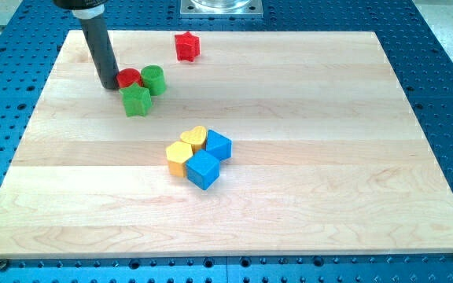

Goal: Move the red star into the green circle

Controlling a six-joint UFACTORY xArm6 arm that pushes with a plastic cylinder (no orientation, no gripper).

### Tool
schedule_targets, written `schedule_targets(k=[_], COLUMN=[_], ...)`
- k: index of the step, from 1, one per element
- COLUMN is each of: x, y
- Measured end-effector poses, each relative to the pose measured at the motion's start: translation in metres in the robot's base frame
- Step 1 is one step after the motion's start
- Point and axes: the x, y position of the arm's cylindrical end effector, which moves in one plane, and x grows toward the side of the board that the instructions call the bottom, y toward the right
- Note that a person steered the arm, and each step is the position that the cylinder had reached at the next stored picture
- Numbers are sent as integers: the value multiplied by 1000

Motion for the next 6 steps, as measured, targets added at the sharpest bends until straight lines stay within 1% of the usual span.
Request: schedule_targets(k=[1,2,3,4,5,6], x=[-47,-96,-105,-104,-85,-82], y=[-3,39,101,176,210,168])
